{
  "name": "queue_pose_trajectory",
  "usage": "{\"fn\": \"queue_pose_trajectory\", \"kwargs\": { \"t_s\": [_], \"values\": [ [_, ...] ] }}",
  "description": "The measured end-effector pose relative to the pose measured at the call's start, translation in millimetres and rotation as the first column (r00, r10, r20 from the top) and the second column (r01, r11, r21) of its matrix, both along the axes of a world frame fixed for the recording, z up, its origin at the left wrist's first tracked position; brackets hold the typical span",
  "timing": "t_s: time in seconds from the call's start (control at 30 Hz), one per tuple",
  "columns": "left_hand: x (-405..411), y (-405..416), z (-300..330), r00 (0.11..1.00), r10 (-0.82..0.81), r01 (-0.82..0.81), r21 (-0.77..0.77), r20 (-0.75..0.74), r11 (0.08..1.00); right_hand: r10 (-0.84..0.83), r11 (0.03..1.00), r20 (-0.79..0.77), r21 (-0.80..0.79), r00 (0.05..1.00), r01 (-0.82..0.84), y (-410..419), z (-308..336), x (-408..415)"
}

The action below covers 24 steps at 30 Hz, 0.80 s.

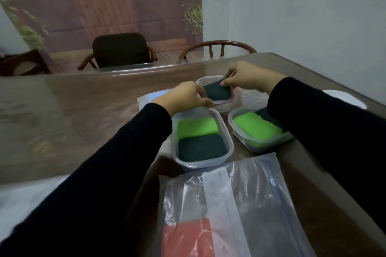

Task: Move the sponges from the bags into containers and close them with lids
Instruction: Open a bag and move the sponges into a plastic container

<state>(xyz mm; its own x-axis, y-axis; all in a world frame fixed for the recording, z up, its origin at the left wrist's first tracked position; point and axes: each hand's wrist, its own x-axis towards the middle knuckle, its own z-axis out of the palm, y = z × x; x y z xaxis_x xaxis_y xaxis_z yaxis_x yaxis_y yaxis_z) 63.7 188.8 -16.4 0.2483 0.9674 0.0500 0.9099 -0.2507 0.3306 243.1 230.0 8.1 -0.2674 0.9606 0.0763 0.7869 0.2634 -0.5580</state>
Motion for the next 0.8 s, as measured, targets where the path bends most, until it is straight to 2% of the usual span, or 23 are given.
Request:
{"fn": "queue_pose_trajectory", "kwargs": {
  "t_s": [0.2, 0.27, 0.4, 0.47, 0.67, 0.8],
  "values": [
    [-3.6, 8.2, -0.7, 0.993, 0.047, -0.047, -0.006, 0.107, 0.999, 0.103, 0.995, 0.253, -0.041, 0.962, -0.096, 7.6, 3.1, -5.1],
    [-5.3, 10.0, -4.8, 0.983, 0.048, -0.038, -0.063, 0.175, 0.997, 0.135, 0.991, 0.347, -0.051, 0.928, -0.125, 5.4, 2.7, -10.8],
    [-7.9, 13.3, -13.4, 0.981, 0.018, 0.006, -0.121, 0.191, 0.993, 0.148, 0.989, 0.452, -0.044, 0.88, -0.144, 4.7, -1.6, -19.3],
    [-7.9, 12.8, -13.3, 0.985, 0.003, 0.018, -0.119, 0.175, 0.993, 0.144, 0.989, 0.476, -0.045, 0.868, -0.139, 6.4, -5.1, -21.2],
    [-6.1, 13.6, -12.4, 0.999, 0.001, 0.007, -0.152, 0.05, 0.988, 0.199, 0.98, 0.422, -0.107, 0.885, -0.169, 6.6, -7.2, -19.7],
    [-4.2, 12.9, -9.2, 1.0, -0.003, 0.005, -0.159, 0.015, 0.987, 0.223, 0.974, 0.472, -0.129, 0.853, -0.184, 5.9, -5.5, -20.2]
  ]
}}
